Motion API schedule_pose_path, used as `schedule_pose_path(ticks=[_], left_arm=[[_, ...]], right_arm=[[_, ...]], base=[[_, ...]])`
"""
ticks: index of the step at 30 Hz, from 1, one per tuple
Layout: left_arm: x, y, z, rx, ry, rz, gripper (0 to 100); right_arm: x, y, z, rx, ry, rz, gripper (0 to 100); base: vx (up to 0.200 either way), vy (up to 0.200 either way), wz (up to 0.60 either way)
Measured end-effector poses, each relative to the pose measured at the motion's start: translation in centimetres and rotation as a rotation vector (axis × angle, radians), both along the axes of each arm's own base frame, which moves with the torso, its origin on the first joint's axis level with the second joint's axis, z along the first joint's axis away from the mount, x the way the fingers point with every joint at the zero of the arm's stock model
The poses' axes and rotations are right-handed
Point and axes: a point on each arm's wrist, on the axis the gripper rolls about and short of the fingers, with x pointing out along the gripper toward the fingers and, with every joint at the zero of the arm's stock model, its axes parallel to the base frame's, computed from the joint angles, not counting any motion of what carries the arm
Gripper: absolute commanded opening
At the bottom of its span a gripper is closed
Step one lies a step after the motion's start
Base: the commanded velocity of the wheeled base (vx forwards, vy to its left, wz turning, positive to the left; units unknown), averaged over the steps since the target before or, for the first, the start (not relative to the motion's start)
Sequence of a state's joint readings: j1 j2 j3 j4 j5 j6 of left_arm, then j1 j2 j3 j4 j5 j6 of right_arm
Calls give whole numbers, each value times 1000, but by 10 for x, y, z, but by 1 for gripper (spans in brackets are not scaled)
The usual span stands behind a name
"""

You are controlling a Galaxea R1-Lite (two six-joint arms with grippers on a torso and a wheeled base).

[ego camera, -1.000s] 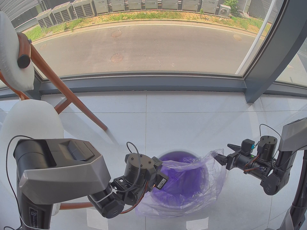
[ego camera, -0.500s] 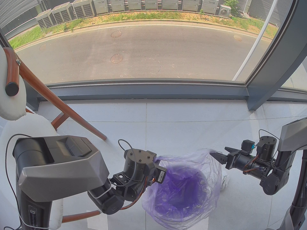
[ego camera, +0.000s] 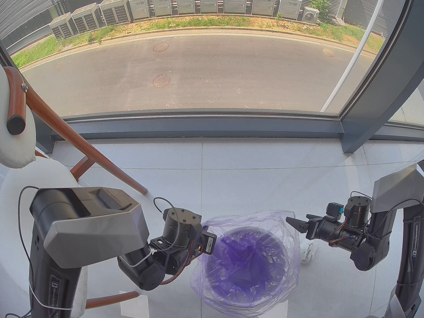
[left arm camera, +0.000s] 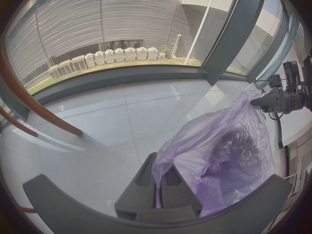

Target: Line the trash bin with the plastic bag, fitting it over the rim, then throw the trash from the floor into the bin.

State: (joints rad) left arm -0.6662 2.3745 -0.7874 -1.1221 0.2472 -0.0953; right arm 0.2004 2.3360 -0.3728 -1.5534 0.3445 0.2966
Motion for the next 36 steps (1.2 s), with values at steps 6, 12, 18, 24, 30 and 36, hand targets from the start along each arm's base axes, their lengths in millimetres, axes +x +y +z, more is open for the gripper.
schedule_pose_path(ticks=[6,12,18,24,30,36], left_arm=[[9,-2,-13,-6,16,0,0],[27,3,-24,-21,21,13,0],[35,9,-34,-13,42,27,0],[36,10,-43,0,61,30,0],[40,7,-49,-5,53,28,0],[42,5,-50,-16,51,32,0]], right_arm=[[3,-3,-14,-15,32,-9,100],[6,-7,-27,-29,54,-23,100],[9,-12,-39,-50,72,-32,100],[8,-15,-49,-79,92,-41,100],[7,-16,-56,-109,99,-35,100],[6,-16,-59,-127,99,-36,100]], base=[[0,0,0],[0,0,0],[0,0,0],[0,0,0],[0,0,0],[0,0,0]])
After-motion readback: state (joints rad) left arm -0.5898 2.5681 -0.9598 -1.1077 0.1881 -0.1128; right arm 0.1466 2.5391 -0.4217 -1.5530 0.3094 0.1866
